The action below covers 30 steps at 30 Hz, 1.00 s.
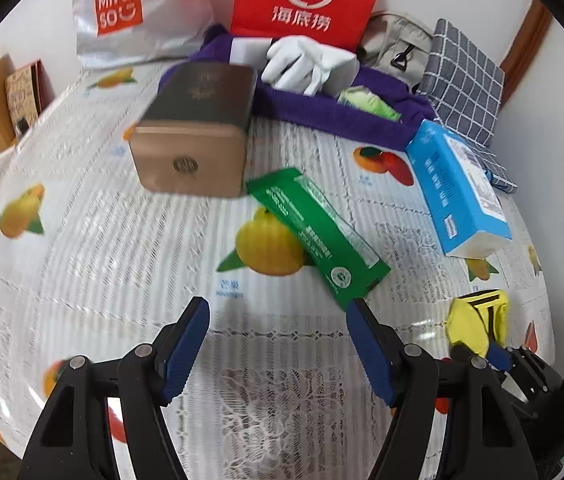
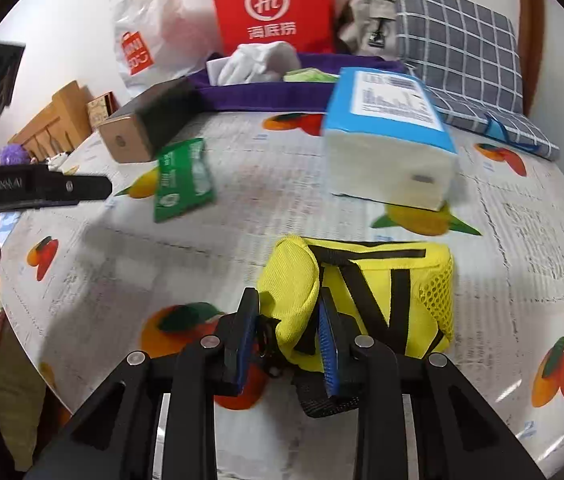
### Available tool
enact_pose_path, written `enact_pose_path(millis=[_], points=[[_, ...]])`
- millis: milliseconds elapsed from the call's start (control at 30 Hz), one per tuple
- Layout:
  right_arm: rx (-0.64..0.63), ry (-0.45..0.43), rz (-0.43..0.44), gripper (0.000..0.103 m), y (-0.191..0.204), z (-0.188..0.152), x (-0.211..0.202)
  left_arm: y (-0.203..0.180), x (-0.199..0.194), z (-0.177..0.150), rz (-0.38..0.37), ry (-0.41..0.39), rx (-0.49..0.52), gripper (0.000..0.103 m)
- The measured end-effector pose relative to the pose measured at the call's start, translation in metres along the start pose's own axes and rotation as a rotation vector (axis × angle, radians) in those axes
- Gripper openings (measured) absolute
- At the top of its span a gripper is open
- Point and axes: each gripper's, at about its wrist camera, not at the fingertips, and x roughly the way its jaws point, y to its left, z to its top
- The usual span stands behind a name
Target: Organize soft objects
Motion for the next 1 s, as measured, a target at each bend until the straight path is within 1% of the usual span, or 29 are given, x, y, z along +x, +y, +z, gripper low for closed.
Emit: enact_pose_path(millis=[133,233,300,400,533,667,800,833,900,1000], points=[[0.014,-0.01,0.015,0.03,-0.012,0.0,0.0,-0.001,0.013,-0.001,-0.015,0.026,-0.032,0.069],[0.033,-0.015,0.038,0.03,-0.019,0.001,0.001,-0.004,0.022,0.001,0.004,0.042,-0.045,0.069],[0.034,-0.017,0.048,0.03,-0.021,0.0,0.001,-0.008,0.024,0.003,0.026,0.029,-0.033,0.069],[0.034,-0.022,0.056,0.03,-0.023,0.0,0.001,-0.011,0.028,0.007,0.037,0.022,-0.04,0.071],[0.044,-0.032,0.074,0.03,-0.027,0.001,0.002,-0.017,0.033,0.013,0.042,-0.003,-0.049,0.073],[0.043,-0.04,0.095,0.03,-0.031,0.003,0.004,-0.022,0.037,0.017,0.019,-0.022,-0.067,0.073],[0.055,-0.042,0.121,0.03,-0.037,0.006,0.006,-0.033,0.047,0.026,0.043,0.007,-0.051,0.073],[0.056,-0.041,0.125,0.03,-0.038,0.006,0.006,-0.036,0.051,0.03,0.061,0.02,-0.047,0.074],[0.053,-0.041,0.126,0.03,-0.038,0.007,0.006,-0.04,0.056,0.036,0.069,0.037,-0.042,0.075],[0.046,-0.043,0.129,0.031,-0.039,0.008,0.008,-0.045,0.062,0.043,0.079,0.031,-0.042,0.075]])
